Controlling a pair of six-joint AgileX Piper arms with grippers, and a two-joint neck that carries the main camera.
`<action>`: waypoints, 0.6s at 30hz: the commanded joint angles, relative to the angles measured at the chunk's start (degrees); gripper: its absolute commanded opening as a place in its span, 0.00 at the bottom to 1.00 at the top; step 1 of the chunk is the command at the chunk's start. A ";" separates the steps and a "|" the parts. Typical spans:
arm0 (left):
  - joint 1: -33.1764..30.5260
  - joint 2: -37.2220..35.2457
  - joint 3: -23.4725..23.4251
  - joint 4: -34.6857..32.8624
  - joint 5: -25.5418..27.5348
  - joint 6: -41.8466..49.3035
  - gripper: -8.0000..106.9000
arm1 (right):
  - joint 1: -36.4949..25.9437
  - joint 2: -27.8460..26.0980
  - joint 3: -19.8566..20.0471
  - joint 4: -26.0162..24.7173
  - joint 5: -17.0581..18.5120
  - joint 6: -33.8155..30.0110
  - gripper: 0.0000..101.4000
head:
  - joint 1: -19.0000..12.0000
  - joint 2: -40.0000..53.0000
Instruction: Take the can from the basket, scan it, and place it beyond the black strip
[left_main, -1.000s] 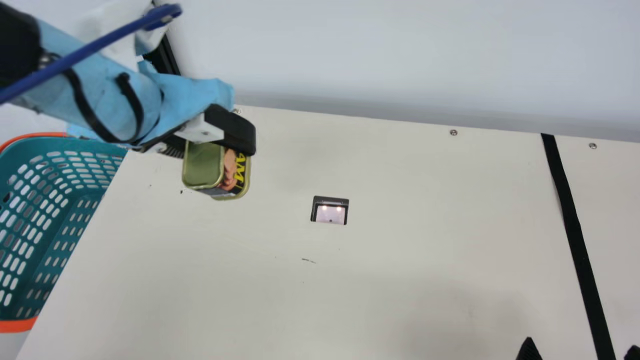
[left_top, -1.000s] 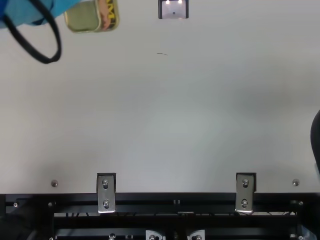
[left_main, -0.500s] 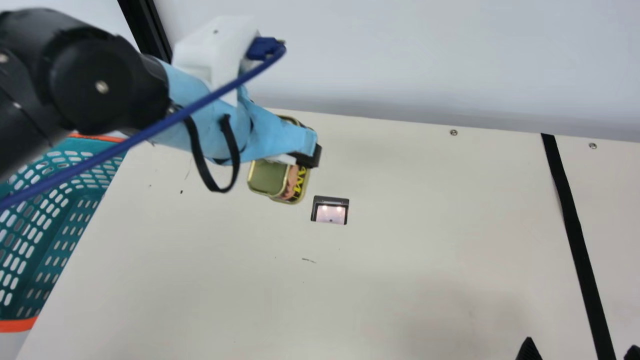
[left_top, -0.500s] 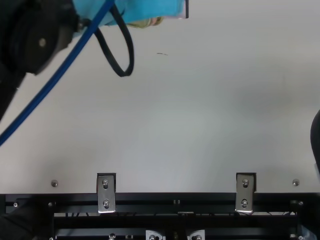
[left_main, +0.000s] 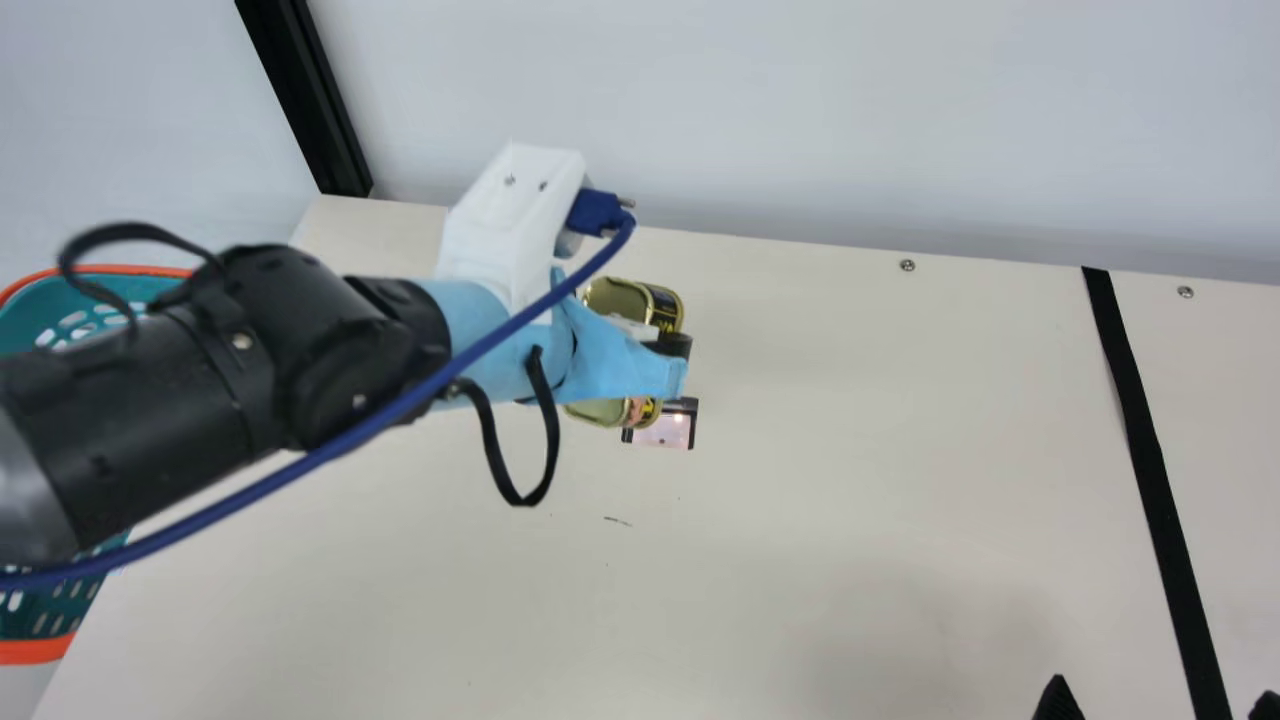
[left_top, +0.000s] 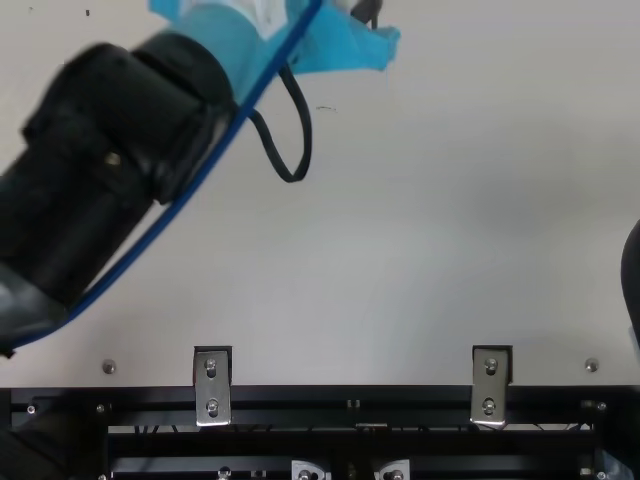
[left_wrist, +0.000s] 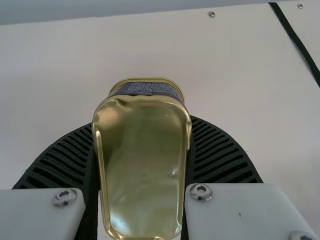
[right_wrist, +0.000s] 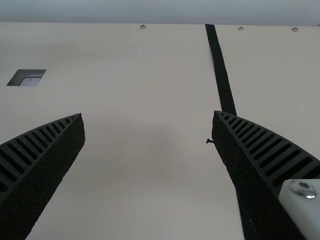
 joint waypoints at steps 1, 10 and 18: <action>0.00 0.00 0.00 0.00 0.00 0.00 0.16 | 0.00 0.00 0.00 0.00 0.00 0.00 1.00 | -0.26 -0.55; 0.51 -0.10 -0.08 1.05 -2.31 0.45 0.16 | 0.00 0.00 0.00 0.00 0.00 0.00 1.00 | -0.26 -0.55; 1.55 -0.36 4.29 9.97 -15.39 -4.94 0.16 | 0.00 0.00 0.00 0.04 0.00 0.00 1.00 | -0.26 -0.55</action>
